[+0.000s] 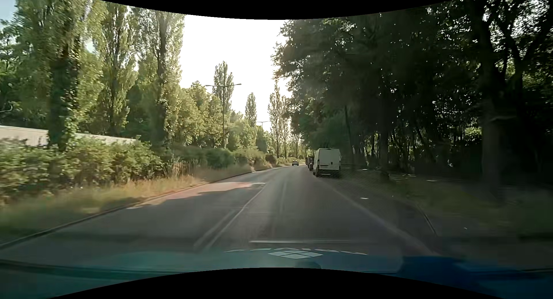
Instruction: Follow the waypoints while adhering to traffic rules and regulations
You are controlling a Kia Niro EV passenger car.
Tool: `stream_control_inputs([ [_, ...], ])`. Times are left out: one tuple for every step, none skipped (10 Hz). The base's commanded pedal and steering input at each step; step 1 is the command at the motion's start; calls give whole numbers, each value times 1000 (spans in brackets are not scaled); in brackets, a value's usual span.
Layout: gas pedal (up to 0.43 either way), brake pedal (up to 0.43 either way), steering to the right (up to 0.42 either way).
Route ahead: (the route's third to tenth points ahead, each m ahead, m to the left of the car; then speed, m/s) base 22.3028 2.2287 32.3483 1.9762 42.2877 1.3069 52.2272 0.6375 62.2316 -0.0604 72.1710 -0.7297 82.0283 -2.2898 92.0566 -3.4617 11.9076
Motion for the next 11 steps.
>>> stream_control_inputs([
  [209,0,7],
  [197,0,7],
  [197,0,5],
  [197,0,5],
  [197,0,3],
  [197,0,2],
  [197,0,2],
  [197,0,2],
  [197,0,2],
  [197,0,2],
  [189,0,2],
])
